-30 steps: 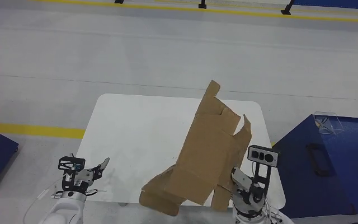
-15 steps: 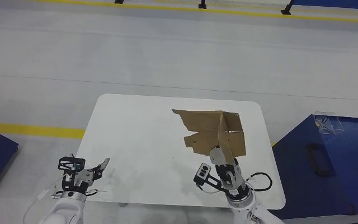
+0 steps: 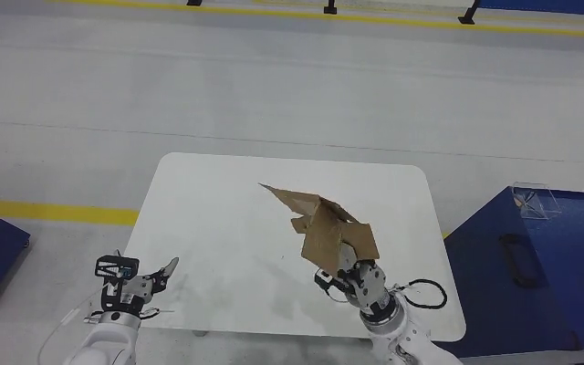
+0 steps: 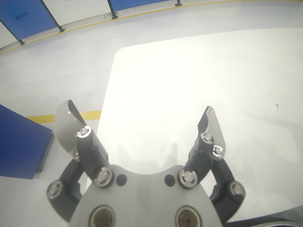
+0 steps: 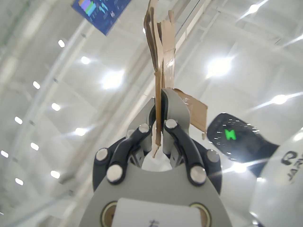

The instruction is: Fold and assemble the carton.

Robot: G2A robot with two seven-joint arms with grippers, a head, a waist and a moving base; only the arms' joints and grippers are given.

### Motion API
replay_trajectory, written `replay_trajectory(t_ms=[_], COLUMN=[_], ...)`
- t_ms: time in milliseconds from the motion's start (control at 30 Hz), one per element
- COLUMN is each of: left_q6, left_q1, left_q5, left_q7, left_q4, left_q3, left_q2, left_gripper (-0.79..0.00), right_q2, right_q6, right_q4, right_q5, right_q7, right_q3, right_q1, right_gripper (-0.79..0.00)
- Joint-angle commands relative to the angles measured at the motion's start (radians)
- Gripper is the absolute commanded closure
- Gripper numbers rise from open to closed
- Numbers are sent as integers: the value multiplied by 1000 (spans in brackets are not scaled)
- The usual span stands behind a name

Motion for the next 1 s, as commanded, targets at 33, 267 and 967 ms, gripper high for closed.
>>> replay_trajectory(t_ms=[33, 267, 967], left_q6=[0, 0, -147], left_q1=[0, 0, 17], left_q5=[0, 0, -351], left_q7=[0, 0, -343], left_q4=[0, 0, -135], left_q3=[0, 0, -54], left_q2=[0, 0, 3], left_gripper=[-785, -785, -785], right_q2=[4, 19, 6], right_q6=[-254, -456, -582], right_q4=[-4, 29, 158], right_q5=[-290, -696, -1179], right_q7=[98, 124, -52], right_q3=[91, 248, 227], right_q1=[-23, -85, -108], right_gripper=[0, 0, 0])
